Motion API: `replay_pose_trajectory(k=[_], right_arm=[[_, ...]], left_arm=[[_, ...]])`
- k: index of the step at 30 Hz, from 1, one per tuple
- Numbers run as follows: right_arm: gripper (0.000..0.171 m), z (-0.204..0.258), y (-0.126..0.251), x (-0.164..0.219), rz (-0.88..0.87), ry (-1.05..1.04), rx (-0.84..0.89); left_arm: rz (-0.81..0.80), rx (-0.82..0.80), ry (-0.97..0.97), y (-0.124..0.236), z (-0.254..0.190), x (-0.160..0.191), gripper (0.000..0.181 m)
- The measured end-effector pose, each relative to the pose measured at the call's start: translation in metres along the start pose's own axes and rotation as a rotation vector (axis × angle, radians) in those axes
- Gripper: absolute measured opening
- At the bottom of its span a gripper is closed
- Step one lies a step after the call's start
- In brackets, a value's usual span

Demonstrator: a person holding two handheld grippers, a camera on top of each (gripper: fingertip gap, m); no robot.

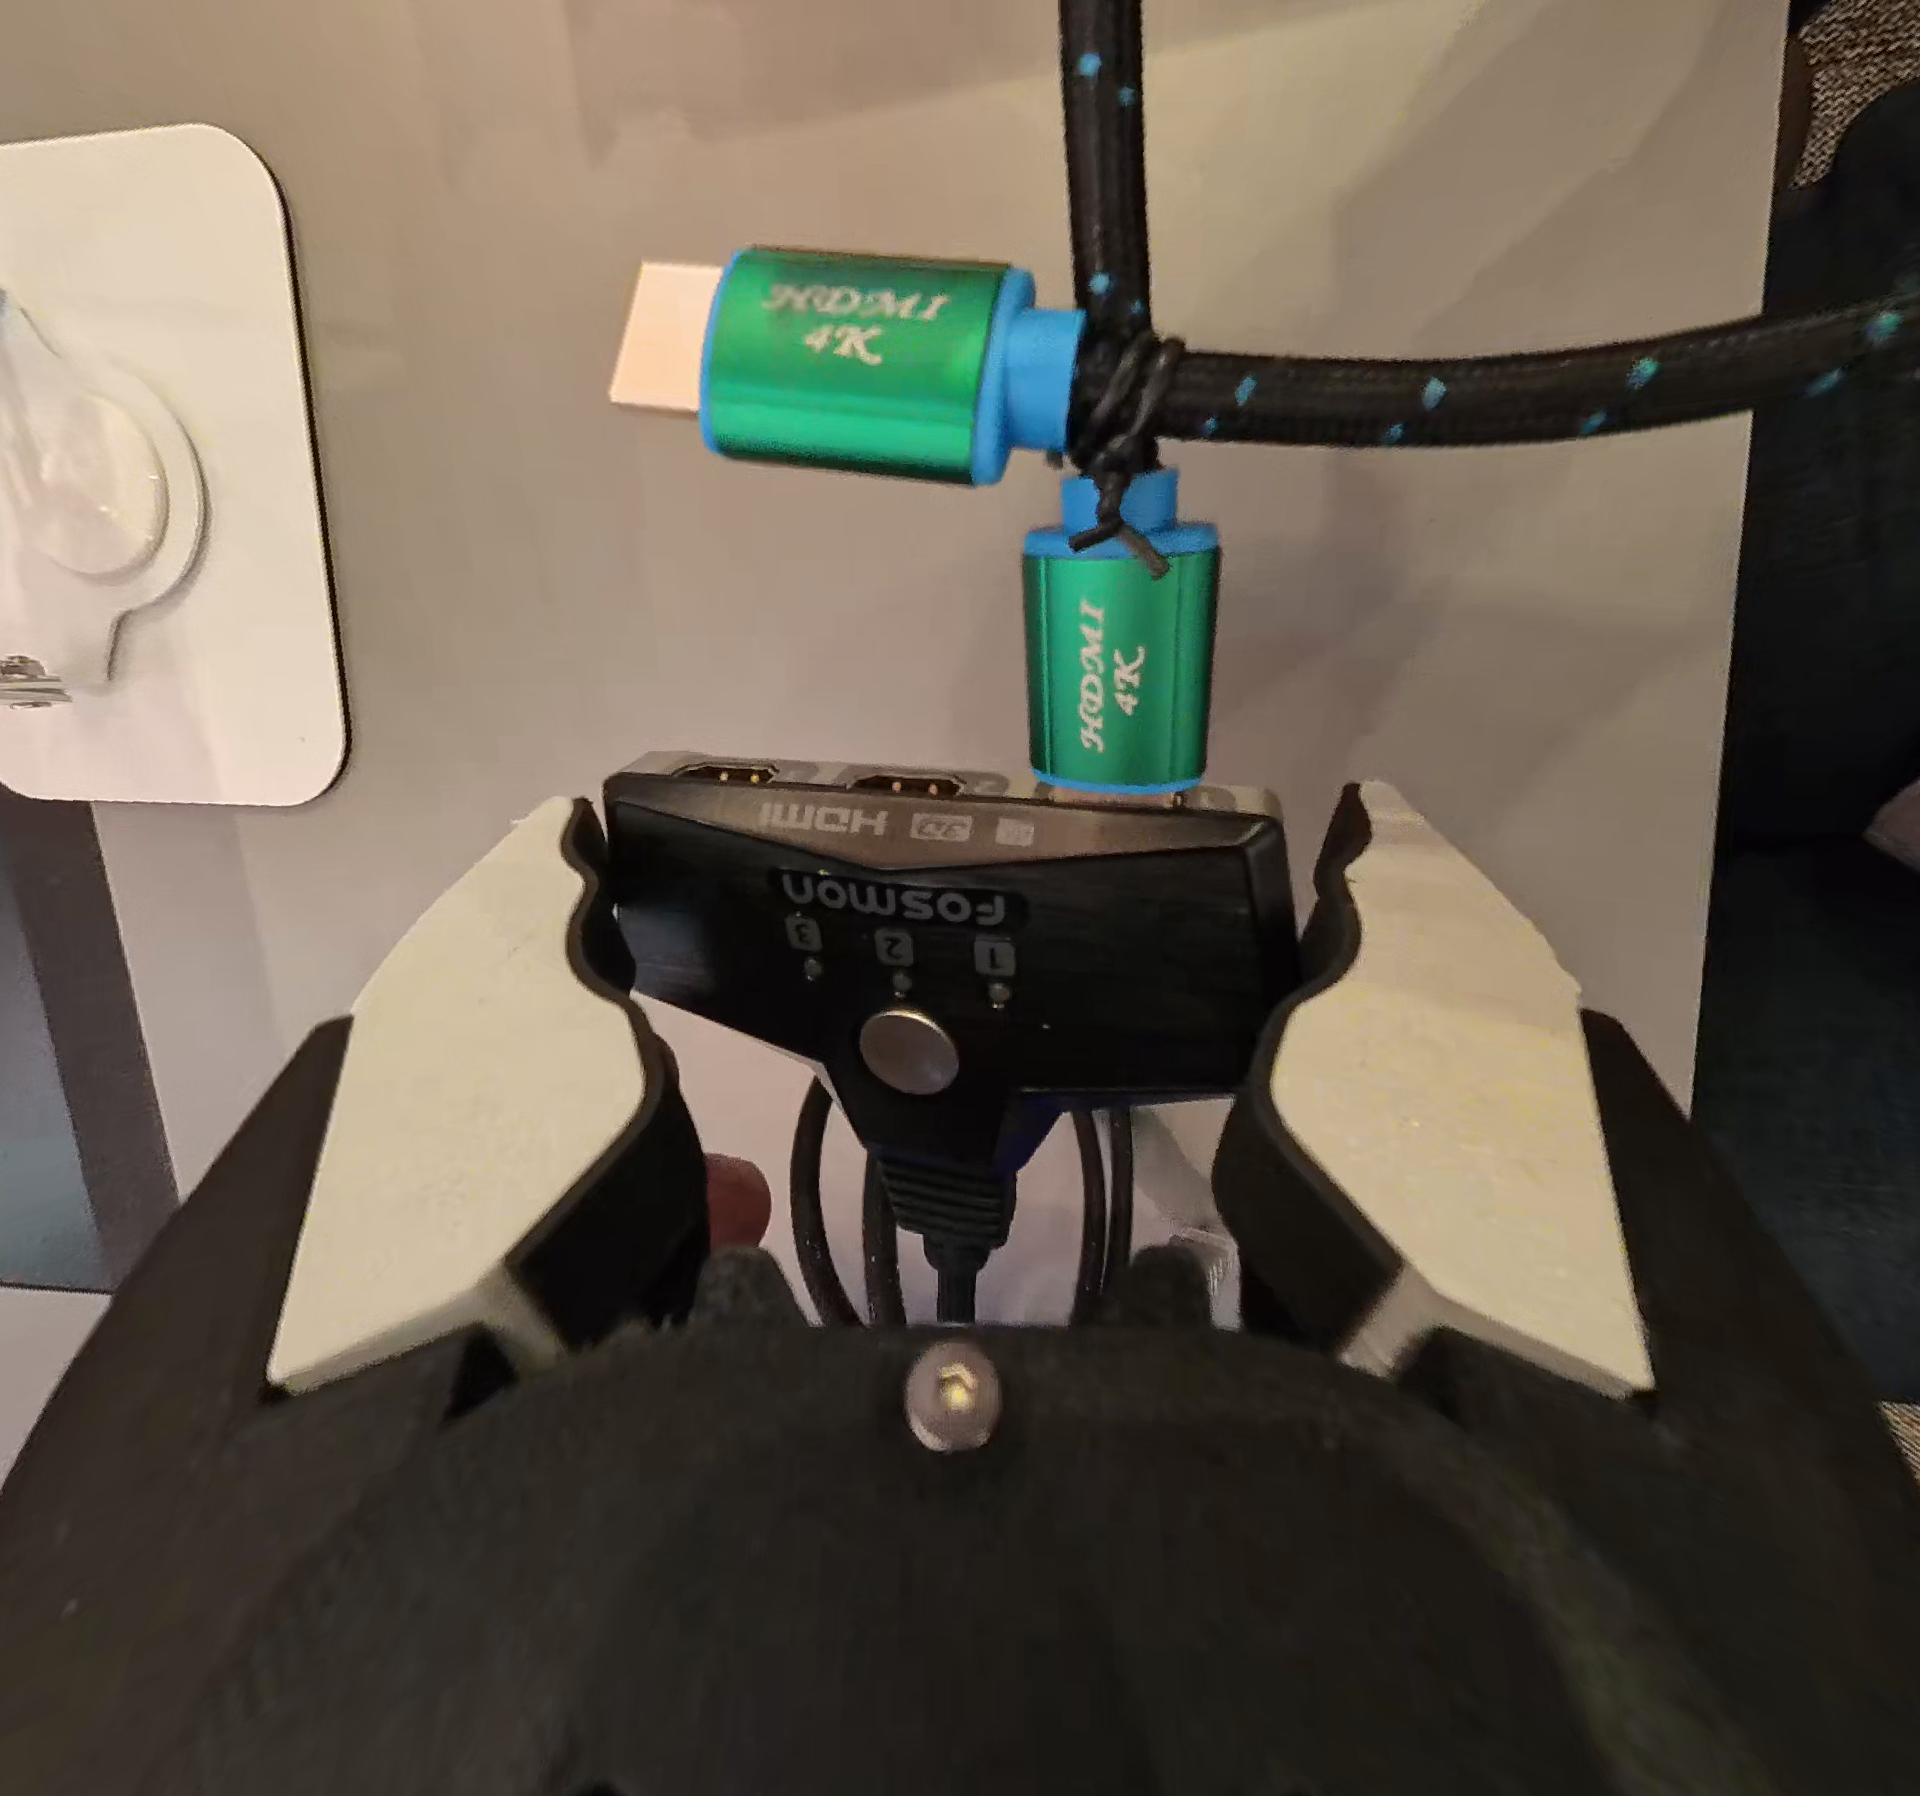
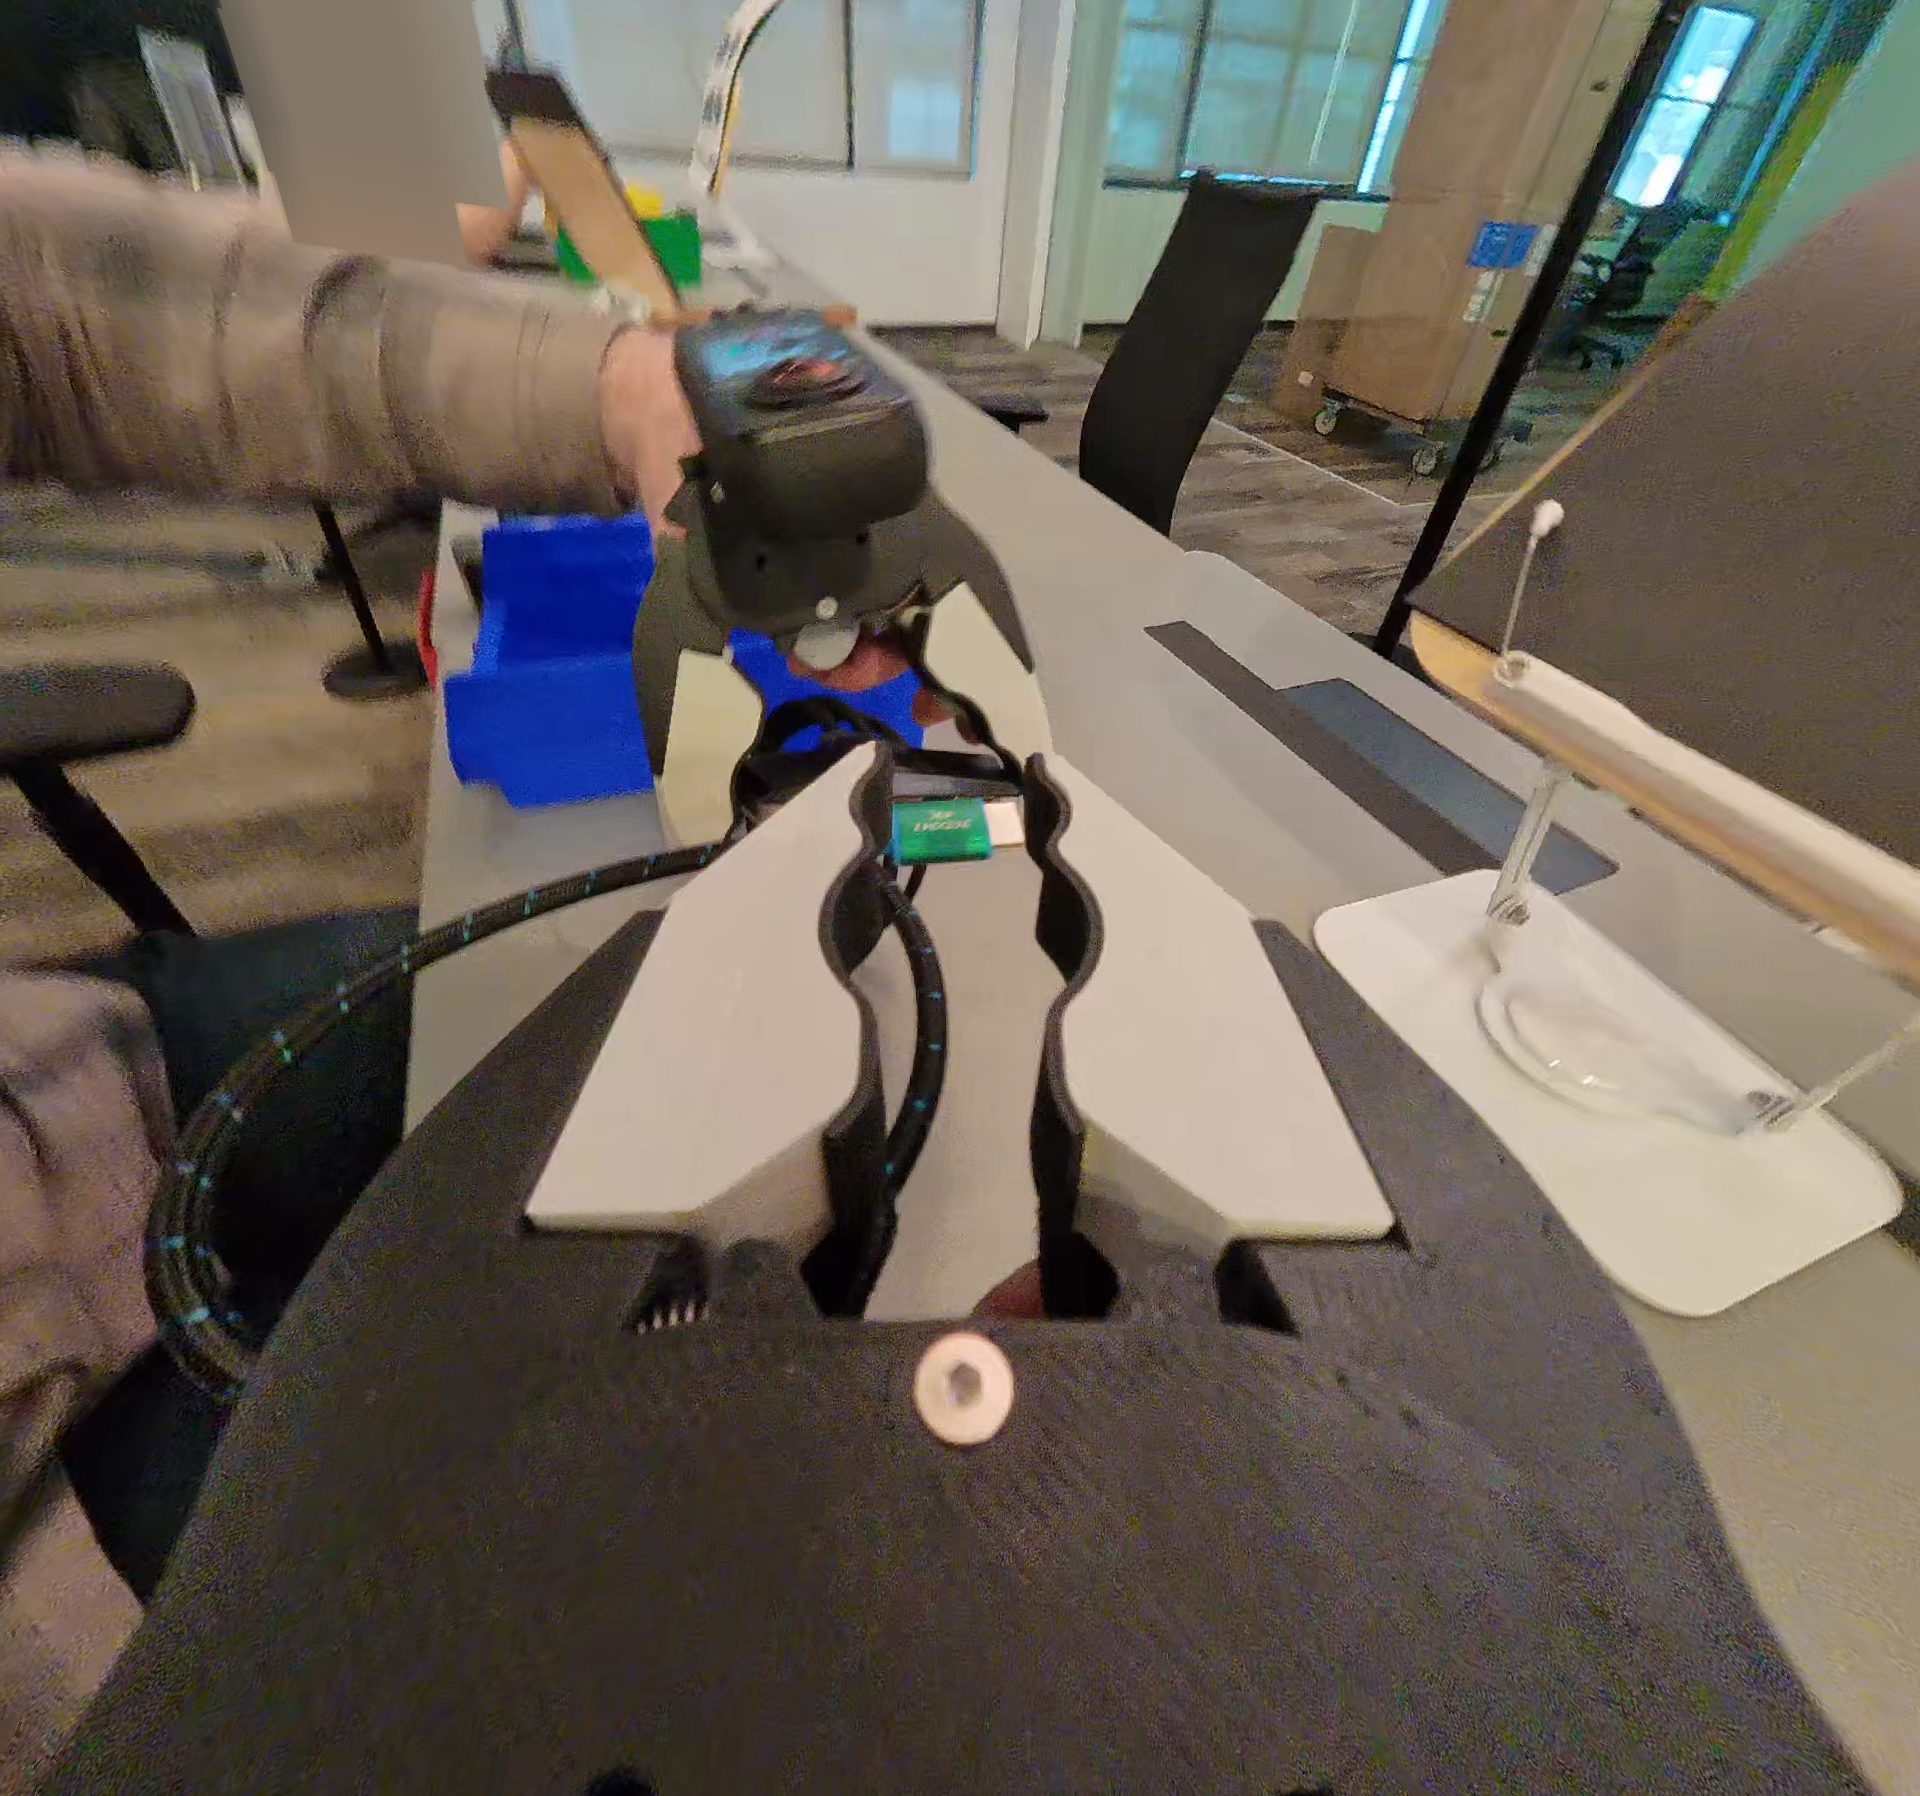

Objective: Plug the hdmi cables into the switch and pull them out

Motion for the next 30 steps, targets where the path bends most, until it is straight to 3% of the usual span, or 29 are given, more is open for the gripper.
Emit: replay_pose_trajectory(k=[3, 6, 11, 20, 26, 30], right_arm=[[0.016, -0.026, 0.015, 0.002, -0.084, -0.142, 0.153], [0.015, -0.040, 0.018, 0.014, -0.007, -0.149, 0.279], [0.022, -0.014, -0.017, 0.047, 0.224, -0.087, 0.063], [0.022, 0.026, -0.060, 0.049, 0.129, -0.047, -0.200], [0.026, 0.031, -0.070, 0.045, 0.091, -0.078, -0.229], [0.019, 0.030, -0.072, 0.046, 0.078, -0.093, -0.230]], left_arm=[[0.013, 0.004, -0.015, 0.001, -0.001, 0.004, 0.125], [-0.010, 0.005, 0.001, 0.006, 0.000, 0.004, 0.125], [-0.041, 0.004, 0.010, 0.012, 0.005, 0.001, 0.125], [-0.063, 0.037, -0.015, 0.015, 0.002, -0.007, 0.125], [-0.080, 0.052, -0.029, 0.015, 0.001, -0.009, 0.125], [-0.083, 0.061, -0.034, 0.013, 0.000, -0.009, 0.125]])
Point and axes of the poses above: each gripper's, where its closed fingertips meet, y back along the fingers, x out of its underside, z = x × y across the jaws, the point moved 9 cm from there along y, back along the fingers, and after that the axes turned 12 degrees about -z, right-handed, at the moved point
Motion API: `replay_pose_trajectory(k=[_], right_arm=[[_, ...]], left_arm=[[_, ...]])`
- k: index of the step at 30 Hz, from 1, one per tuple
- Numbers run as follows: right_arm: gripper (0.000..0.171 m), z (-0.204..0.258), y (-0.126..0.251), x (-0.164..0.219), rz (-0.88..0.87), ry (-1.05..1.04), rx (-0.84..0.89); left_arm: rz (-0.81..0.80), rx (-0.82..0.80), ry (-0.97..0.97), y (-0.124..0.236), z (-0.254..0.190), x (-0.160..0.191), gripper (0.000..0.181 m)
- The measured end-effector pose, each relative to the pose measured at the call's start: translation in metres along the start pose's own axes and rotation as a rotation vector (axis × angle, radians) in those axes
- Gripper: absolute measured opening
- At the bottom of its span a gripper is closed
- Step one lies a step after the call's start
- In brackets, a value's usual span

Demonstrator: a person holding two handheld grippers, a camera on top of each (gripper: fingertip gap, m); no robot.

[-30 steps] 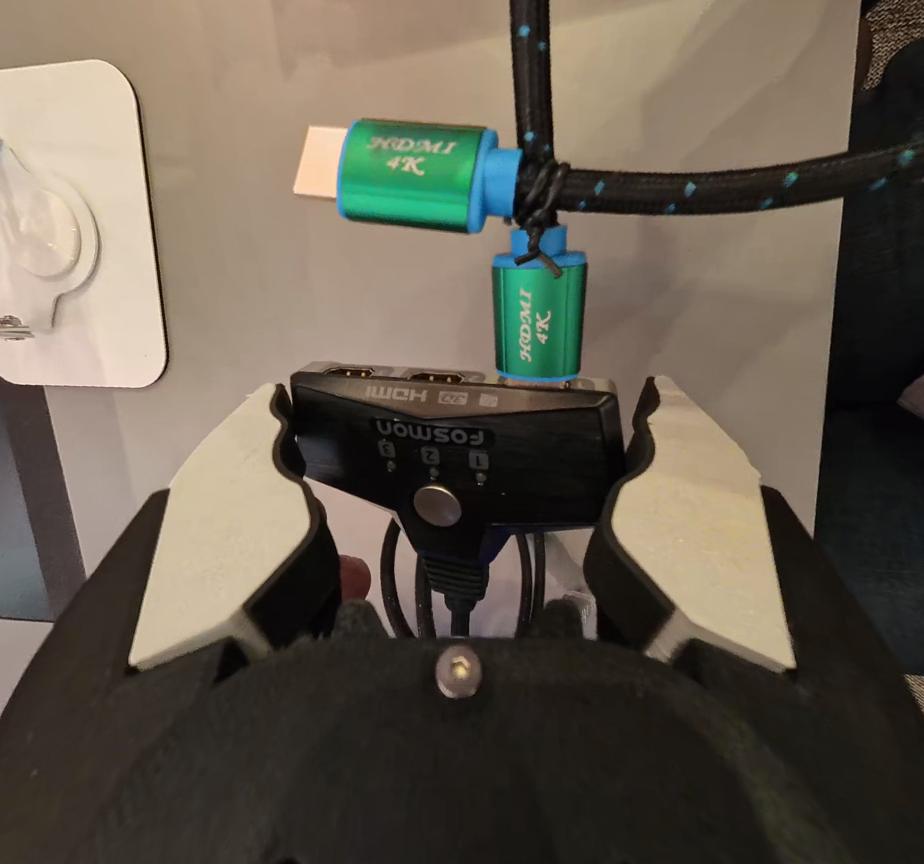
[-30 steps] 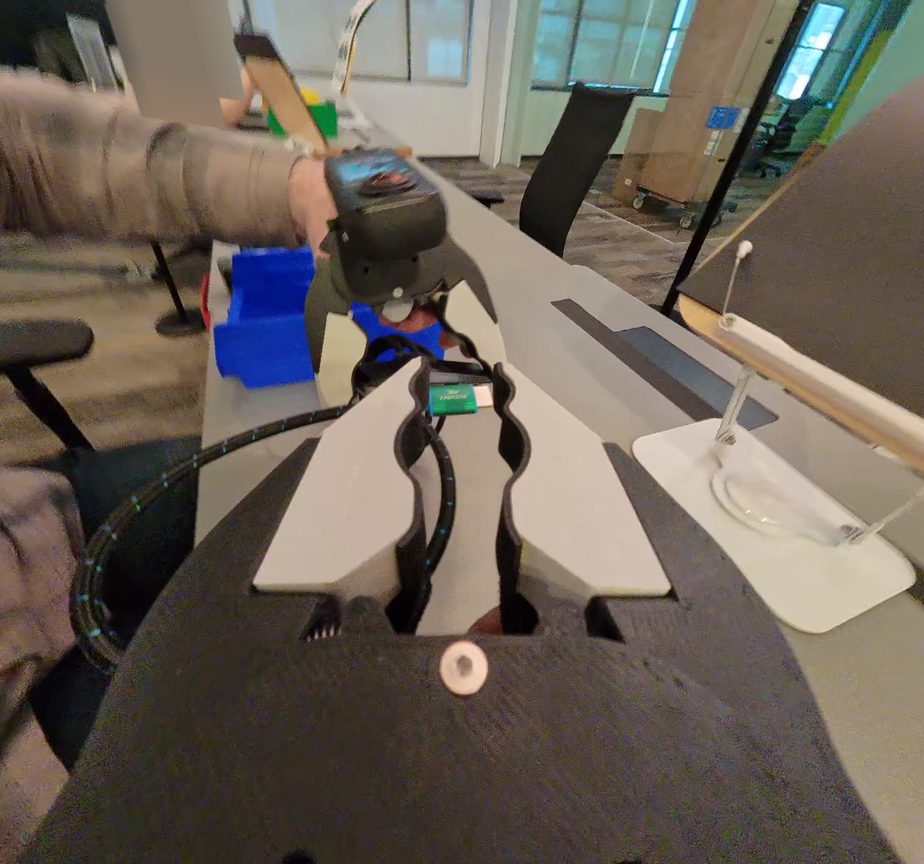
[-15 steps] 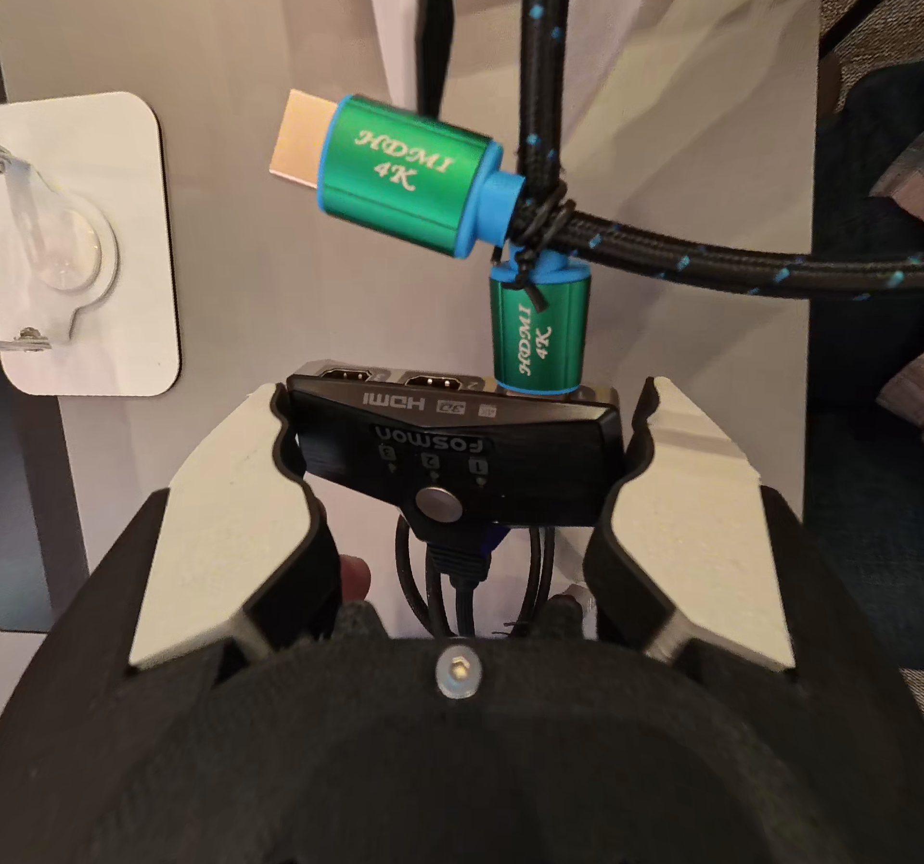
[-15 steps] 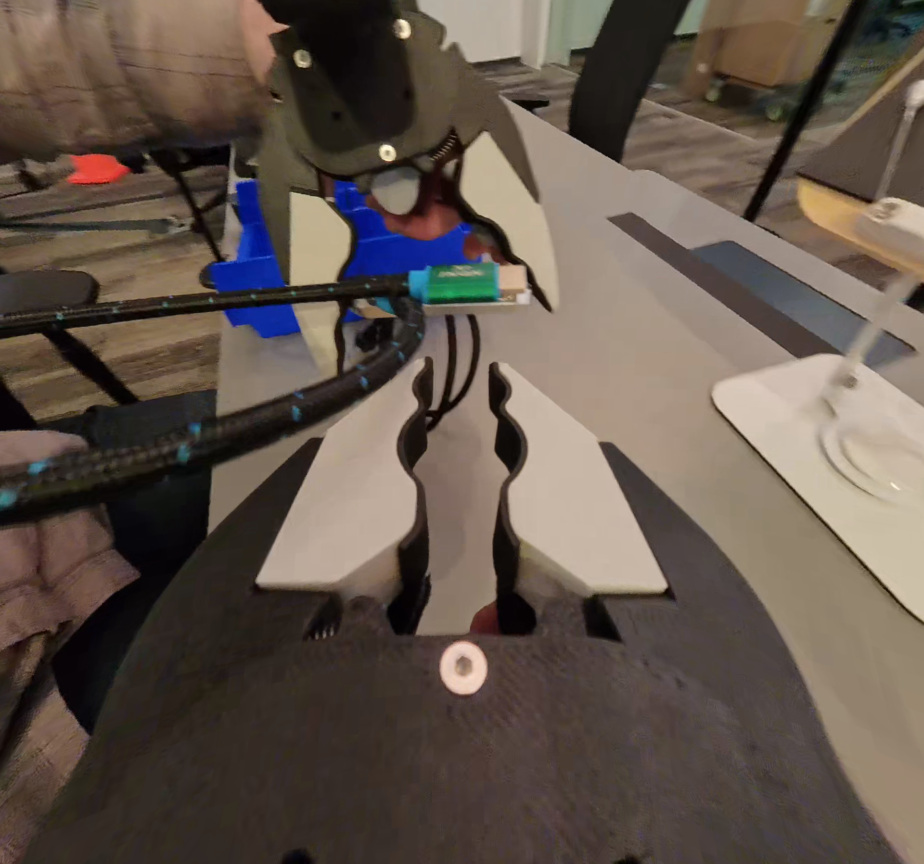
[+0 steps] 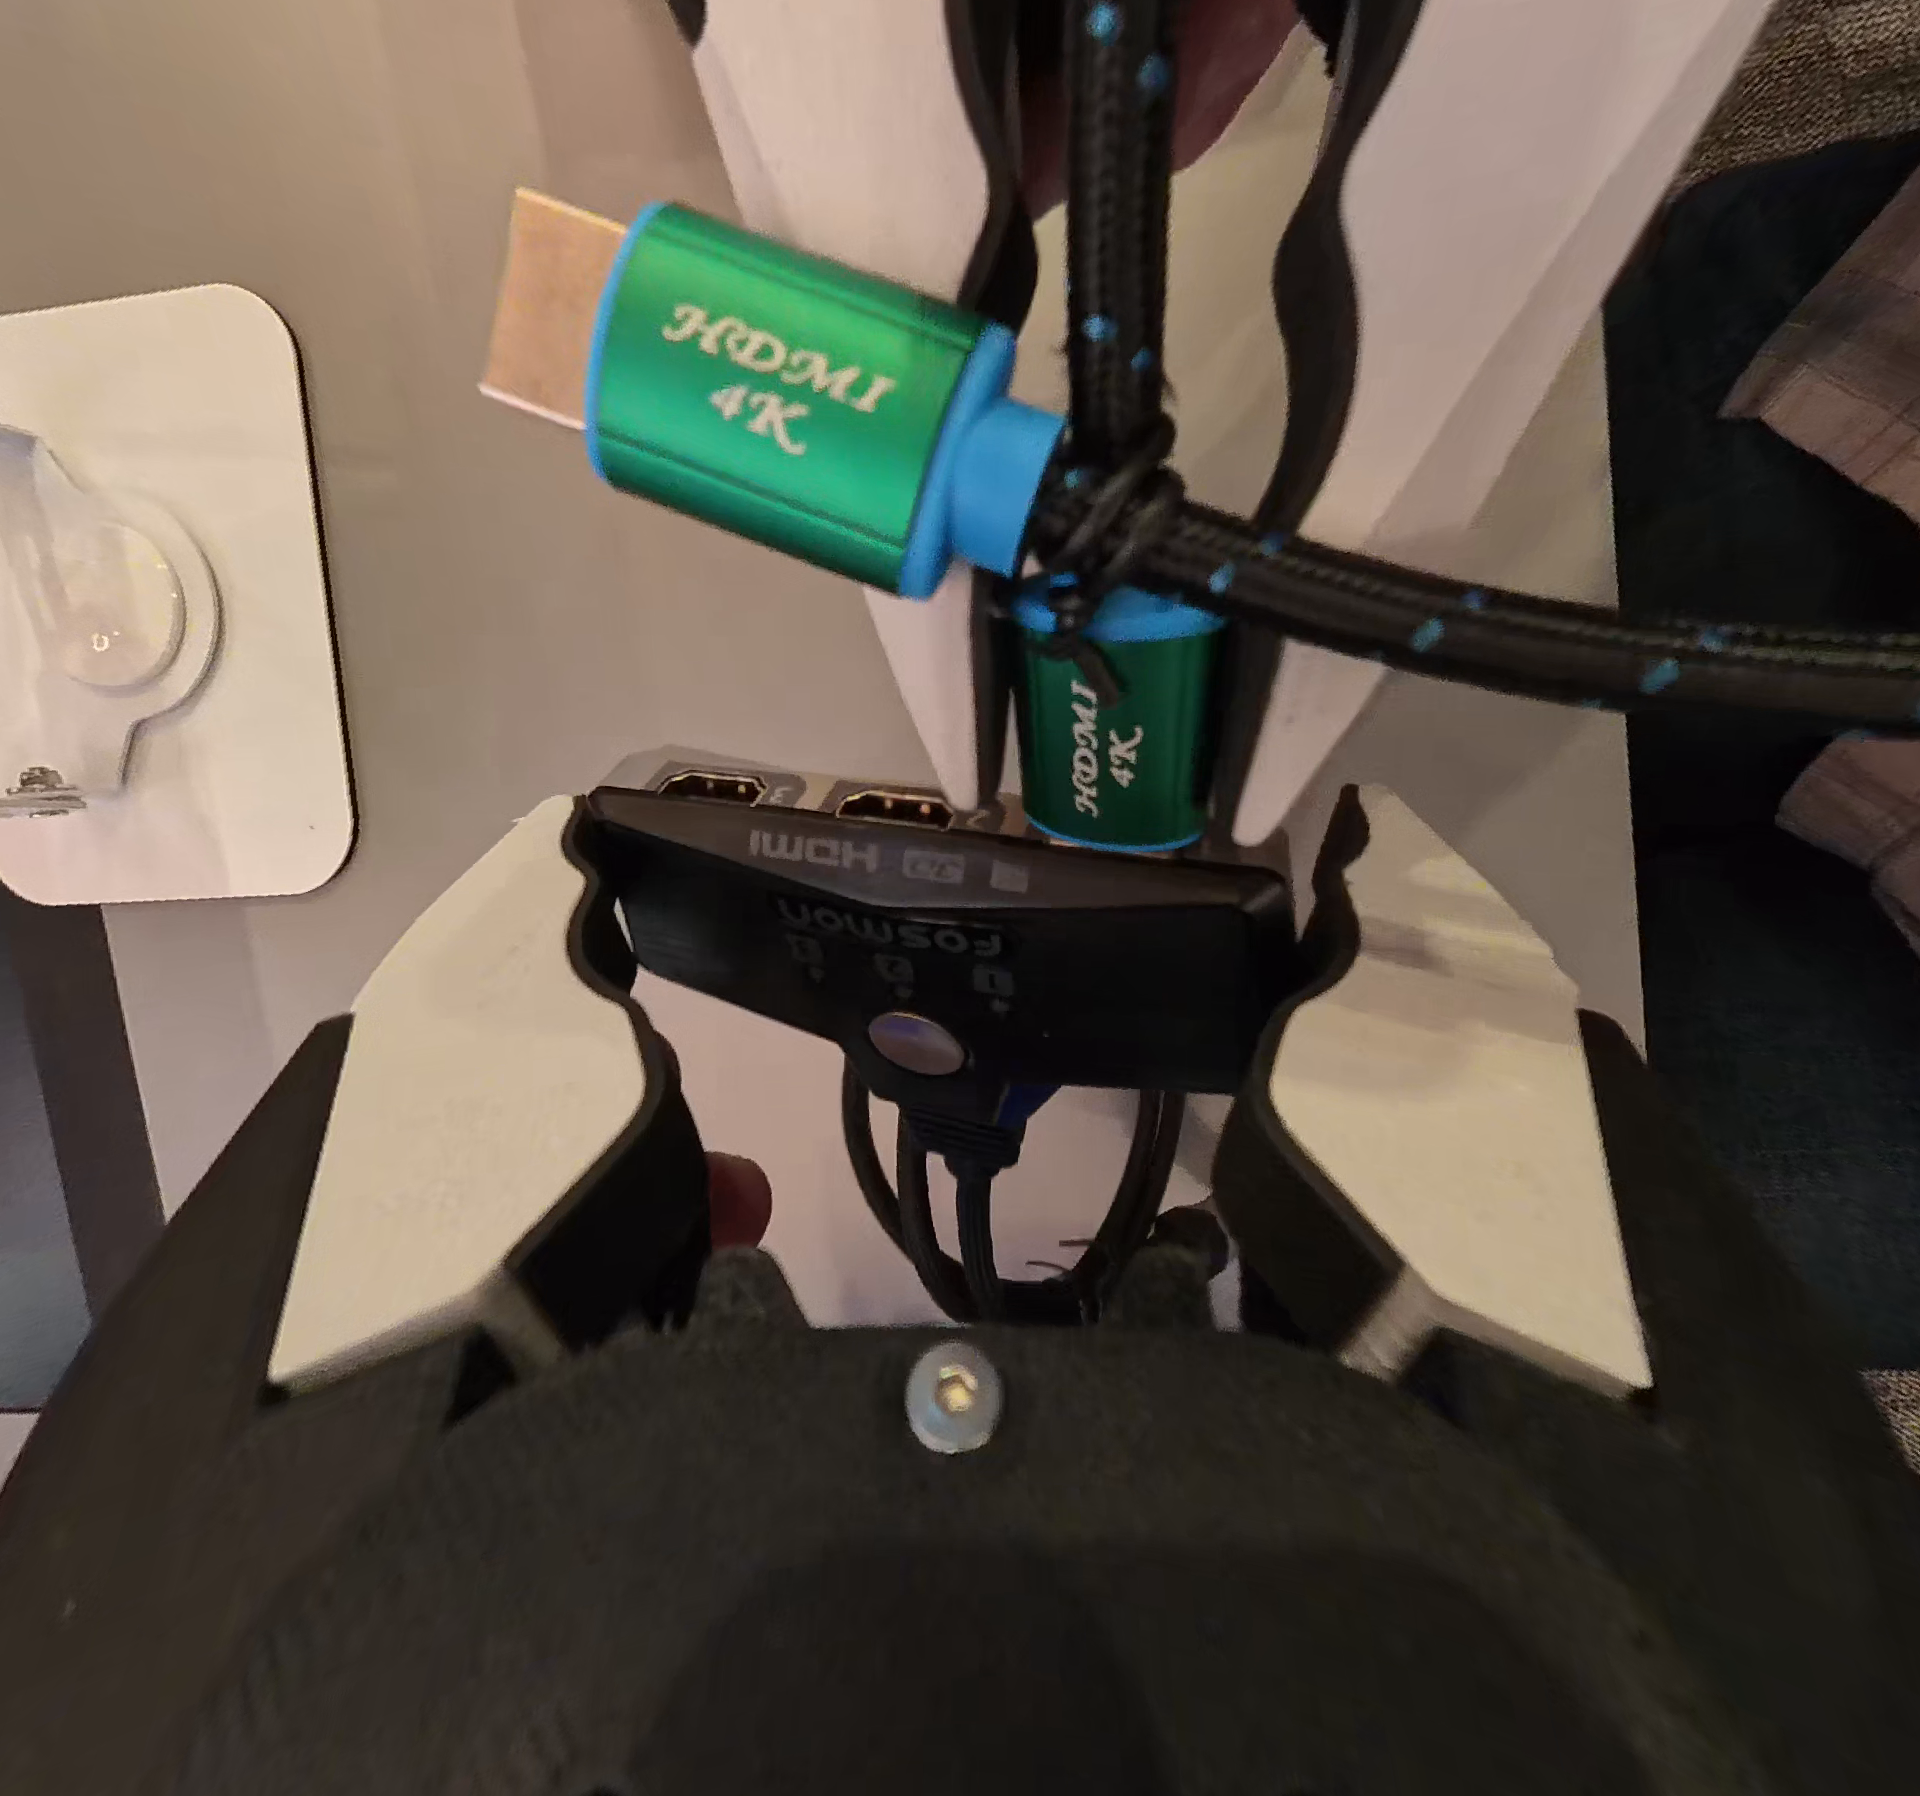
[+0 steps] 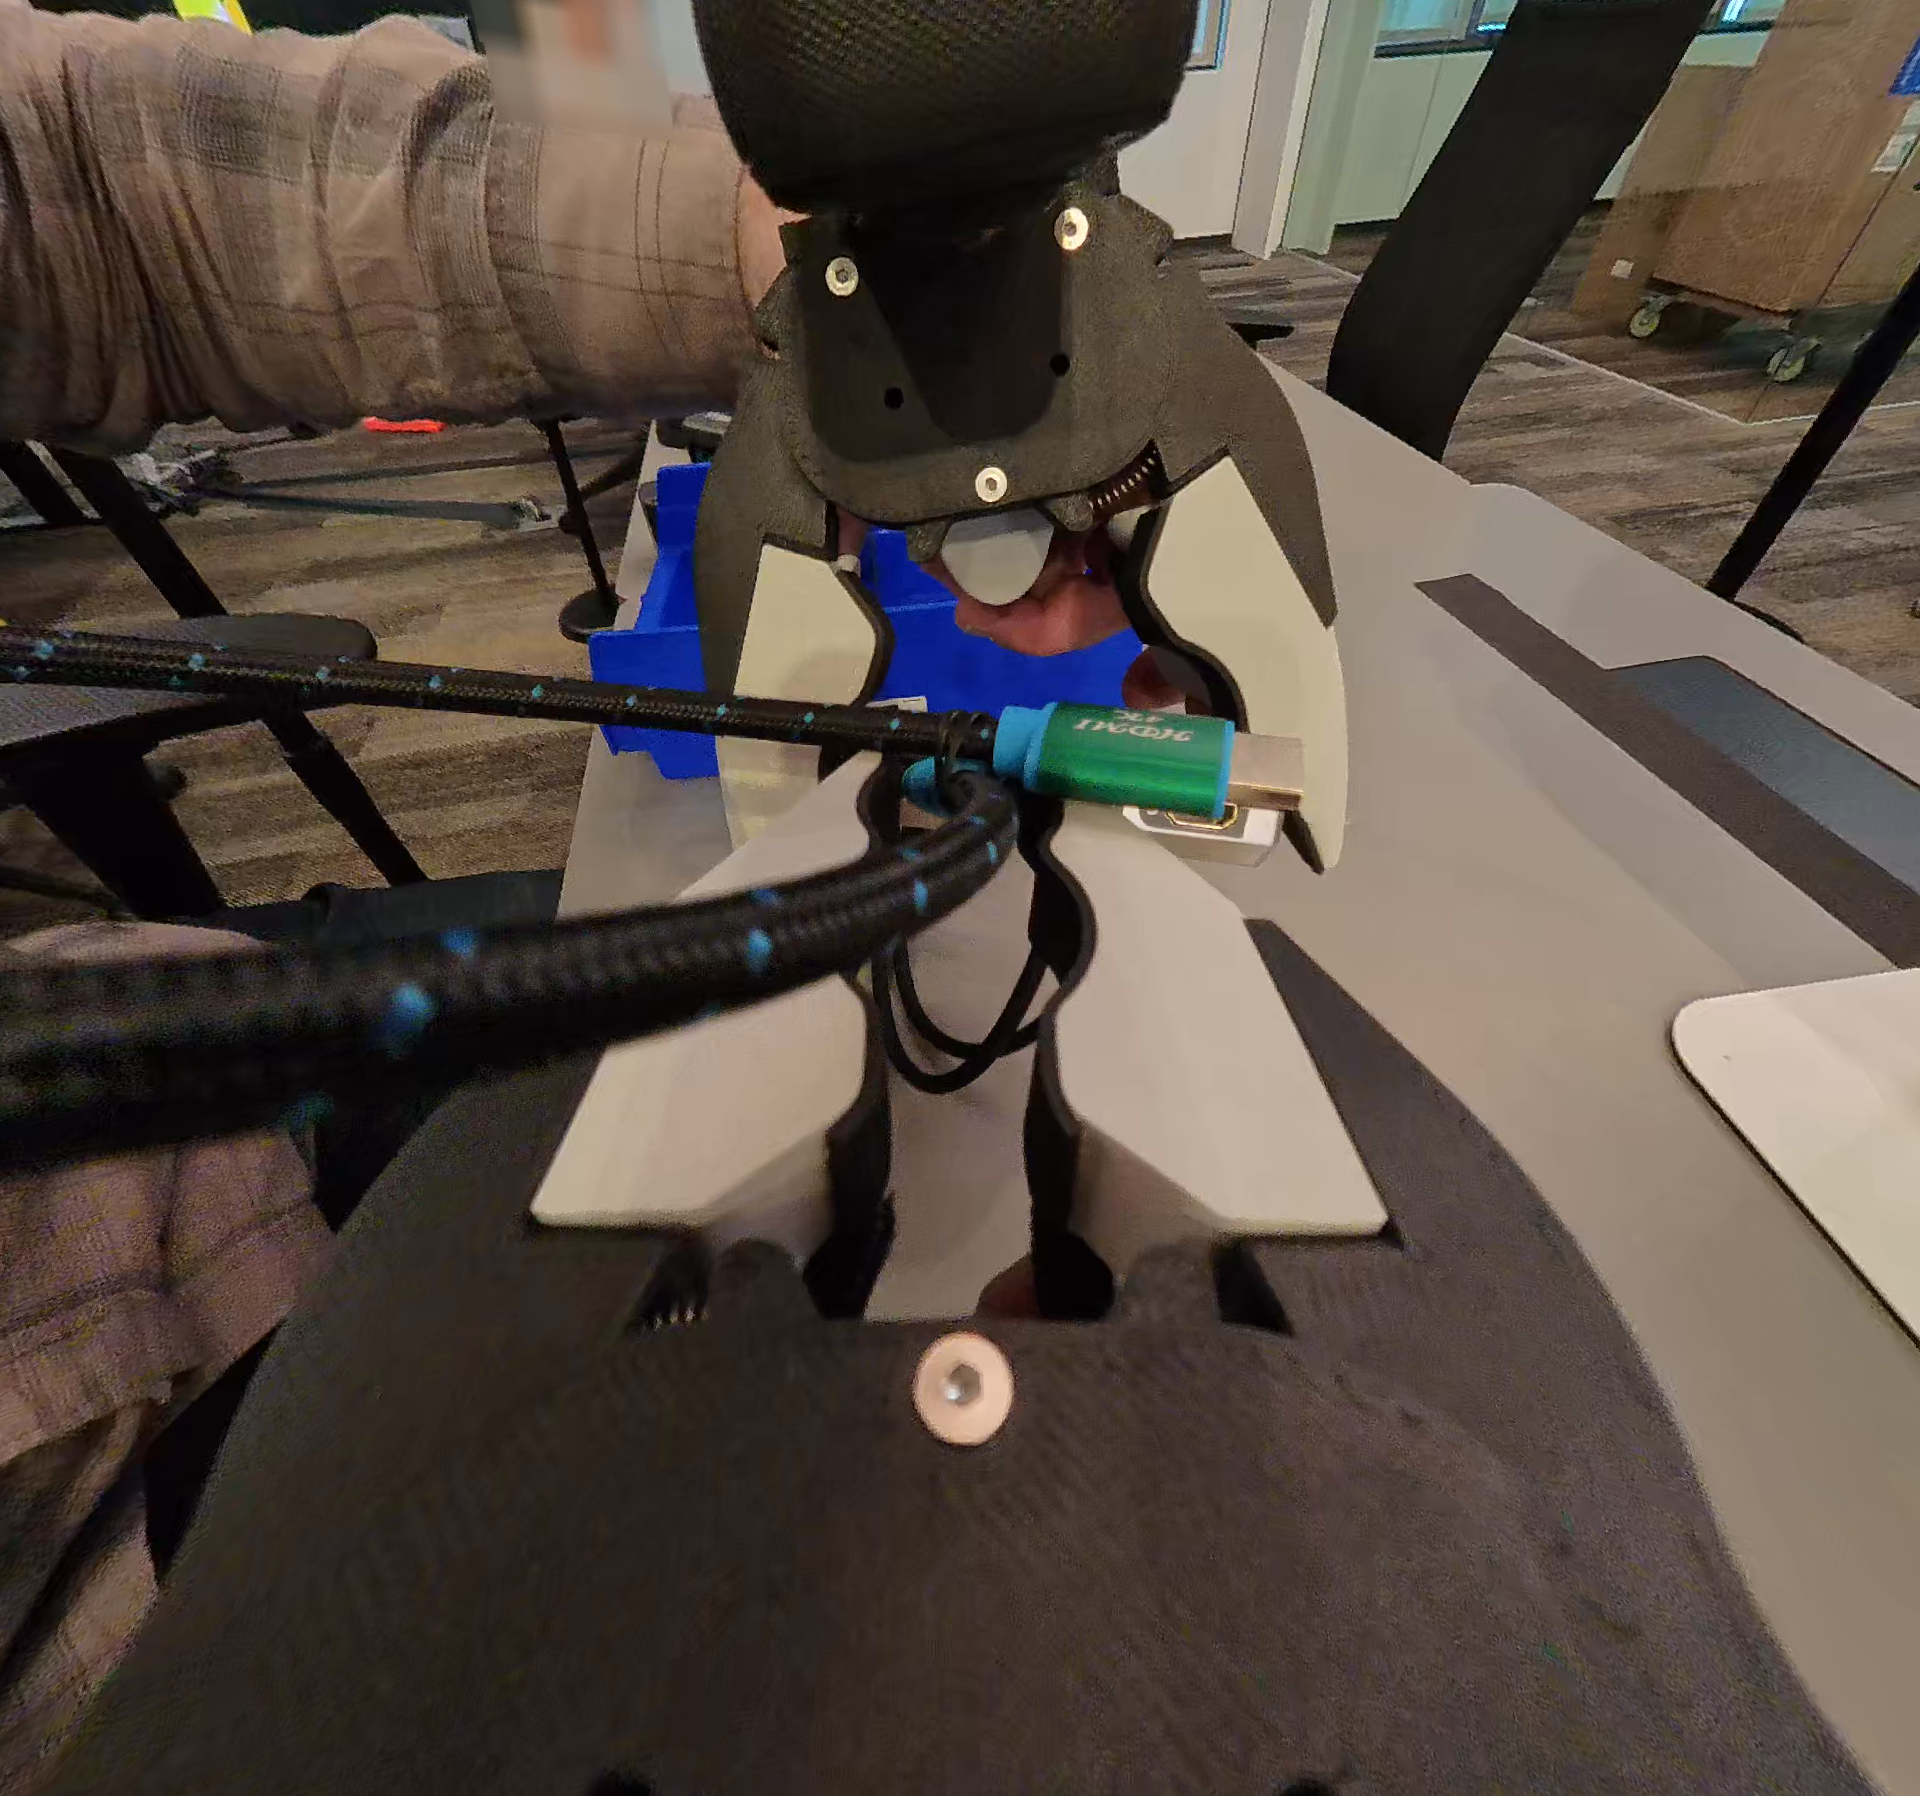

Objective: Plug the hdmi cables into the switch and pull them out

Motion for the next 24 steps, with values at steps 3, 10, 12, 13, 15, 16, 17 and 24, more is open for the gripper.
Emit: replay_pose_trajectory(k=[3, 10, 12, 13, 15, 16, 17, 24], right_arm=[[0.018, -0.001, -0.003, 0.004, 0.028, -0.050, -0.021], [0.018, -0.001, -0.002, 0.008, 0.116, -0.026, 0.004], [0.022, -0.001, -0.001, 0.010, 0.143, -0.005, 0.021], [0.022, -0.001, 0.000, 0.010, 0.150, -0.005, 0.023], [0.019, -0.001, 0.000, 0.011, 0.149, -0.005, 0.027], [0.019, 0.000, 0.000, 0.011, 0.149, -0.003, 0.028], [0.019, -0.001, 0.000, 0.011, 0.153, -0.005, 0.027], [0.018, 0.001, 0.002, 0.009, 0.102, 0.070, 0.010]], left_arm=[[0.008, 0.006, -0.007, -0.004, -0.001, 0.000, 0.125], [0.036, 0.007, -0.025, -0.011, -0.001, 0.004, 0.125], [0.052, 0.006, -0.031, -0.012, 0.000, 0.004, 0.125], [0.054, 0.004, -0.033, -0.012, 0.000, 0.005, 0.125], [0.063, 0.004, -0.039, -0.013, 0.001, 0.005, 0.125], [0.067, 0.002, -0.048, -0.013, 0.001, 0.004, 0.125], [0.071, -0.001, -0.051, -0.014, 0.001, 0.004, 0.125], [0.059, 0.001, -0.065, -0.013, 0.000, 0.000, 0.125]])
Point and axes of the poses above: each gripper's, where its closed fingertips meet, y back along the fingers, x out of its underside, z = x × y across the jaws, the point moved 9 cm from there along y, back along the fingers, and after that the axes turned 12 degrees about -z, right-handed, at the moved point
